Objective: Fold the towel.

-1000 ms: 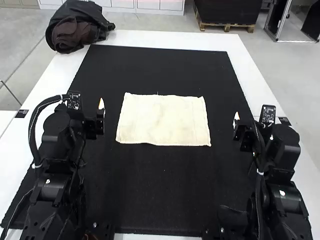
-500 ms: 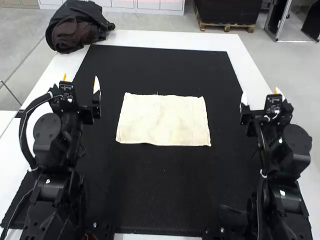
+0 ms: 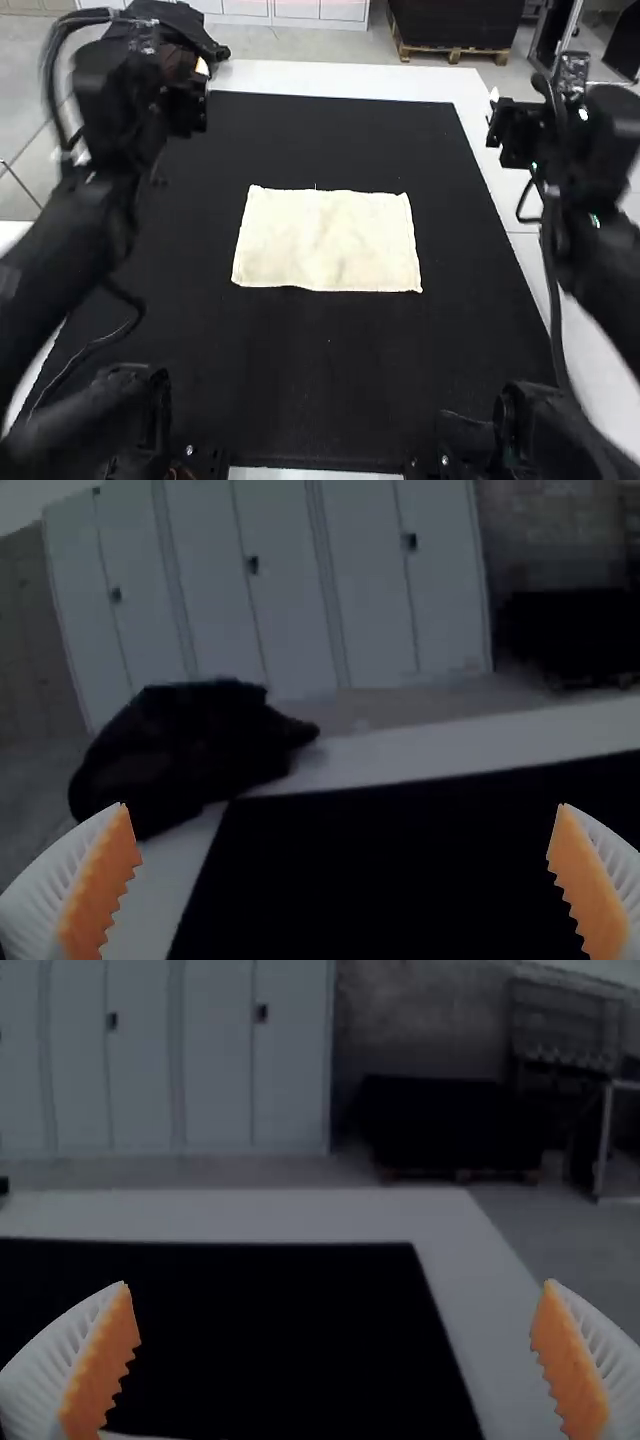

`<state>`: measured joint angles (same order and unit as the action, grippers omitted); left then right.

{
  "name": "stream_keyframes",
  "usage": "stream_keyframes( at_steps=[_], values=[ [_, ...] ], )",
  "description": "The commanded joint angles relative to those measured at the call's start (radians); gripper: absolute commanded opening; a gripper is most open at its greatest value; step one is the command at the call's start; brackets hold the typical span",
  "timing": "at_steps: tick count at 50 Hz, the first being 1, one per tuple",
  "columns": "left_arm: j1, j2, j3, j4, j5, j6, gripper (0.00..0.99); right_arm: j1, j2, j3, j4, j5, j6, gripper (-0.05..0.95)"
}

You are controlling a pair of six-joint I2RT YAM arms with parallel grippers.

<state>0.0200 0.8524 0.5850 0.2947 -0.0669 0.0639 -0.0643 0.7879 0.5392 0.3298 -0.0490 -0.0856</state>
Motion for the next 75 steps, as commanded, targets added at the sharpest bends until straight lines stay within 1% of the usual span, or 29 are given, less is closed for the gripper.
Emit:
stream_keyframes(
  at_steps=[1, 3, 4, 5, 7, 8, 12, 15, 17, 21, 23, 25, 28, 31, 36, 37, 44, 46, 49, 54, 63, 65, 69, 75],
  values=[
    [0.017, 0.143, 0.039, 0.018, 0.004, -0.042, 0.959, -0.015, 0.154, 0.025, 0.04, 0.097, 0.075, 0.9],
    [0.018, 0.194, 0.041, 0.046, -0.001, -0.059, 0.959, -0.012, 0.197, 0.013, 0.058, 0.112, 0.067, 0.9],
    [0.018, 0.221, 0.041, 0.058, -0.011, -0.059, 0.959, -0.015, 0.217, 0.004, 0.077, 0.13, 0.061, 0.9],
    [0.017, 0.254, 0.039, 0.064, -0.019, -0.061, 0.959, -0.015, 0.243, -0.007, 0.114, 0.143, 0.056, 0.9],
    [0.014, 0.307, 0.038, 0.067, -0.027, -0.061, 0.959, -0.015, 0.274, -0.019, 0.158, 0.147, 0.053, 0.9],
    [0.012, 0.332, 0.038, 0.07, -0.04, -0.061, 0.959, -0.017, 0.287, -0.025, 0.172, 0.147, 0.046, 0.9],
    [0.009, 0.415, 0.03, 0.066, -0.07, -0.059, 0.959, -0.017, 0.332, -0.051, 0.207, 0.144, 0.038, 0.9],
    [0.005, 0.45, 0.01, 0.07, -0.077, -0.056, 0.959, -0.019, 0.35, -0.071, 0.247, 0.15, 0.006, 0.9],
    [0.0, 0.473, -0.011, 0.106, -0.076, -0.055, 0.959, -0.017, 0.358, -0.087, 0.279, 0.167, -0.022, 0.9],
    [-0.011, 0.513, -0.034, 0.142, -0.077, -0.053, 0.959, -0.012, 0.37, -0.099, 0.282, 0.161, -0.043, 0.9],
    [-0.017, 0.537, -0.033, 0.147, -0.067, -0.052, 0.959, -0.009, 0.387, -0.097, 0.273, 0.133, -0.042, 0.9],
    [-0.02, 0.568, -0.025, 0.139, -0.04, -0.052, 0.959, -0.008, 0.416, -0.094, 0.264, 0.113, -0.039, 0.9],
    [-0.018, 0.613, -0.005, 0.11, 0.026, -0.053, 0.961, 0.0, 0.459, -0.082, 0.245, 0.081, -0.037, 0.9],
    [-0.015, 0.648, 0.019, 0.083, 0.049, -0.055, 0.961, 0.012, 0.498, -0.064, 0.233, 0.066, -0.037, 0.9],
    [-0.009, 0.703, 0.058, 0.046, 0.128, -0.062, 0.961, 0.049, 0.553, -0.022, 0.19, 0.052, -0.036, 0.91],
    [-0.009, 0.718, 0.067, 0.041, 0.139, -0.064, 0.961, 0.058, 0.565, -0.013, 0.176, 0.035, -0.032, 0.91],
    [-0.012, 0.804, 0.128, 0.026, 0.139, -0.062, 0.961, 0.112, 0.646, 0.042, 0.167, 0.026, -0.031, 0.91],
    [-0.011, 0.826, 0.145, 0.023, 0.154, -0.064, 0.961, 0.129, 0.669, 0.056, 0.166, 0.015, -0.028, 0.9],
    [-0.012, 0.849, 0.162, 0.023, 0.159, -0.064, 0.959, 0.144, 0.703, 0.073, 0.166, 0.008, -0.019, 0.9],
    [-0.014, 0.884, 0.193, 0.023, 0.18, -0.064, 0.961, 0.167, 0.774, 0.105, 0.167, 0.0, -0.003, 0.9],
    [-0.012, 0.952, 0.257, 0.012, 0.194, -0.064, 0.961, 0.181, 0.887, 0.151, 0.199, -0.009, 0.017, 0.9],
    [-0.014, 0.97, 0.269, 0.012, 0.207, -0.064, 0.961, 0.185, 0.913, 0.165, 0.201, -0.014, 0.017, 0.9],
    [-0.014, 1.01, 0.294, 0.014, 0.207, -0.064, 0.961, 0.193, 0.956, 0.188, 0.226, -0.014, 0.02, 0.9],
    [-0.014, 1.067, 0.334, 0.015, 0.205, -0.064, 0.959, 0.193, 1.007, 0.226, 0.23, -0.025, 0.018, 0.9]
  ],
)
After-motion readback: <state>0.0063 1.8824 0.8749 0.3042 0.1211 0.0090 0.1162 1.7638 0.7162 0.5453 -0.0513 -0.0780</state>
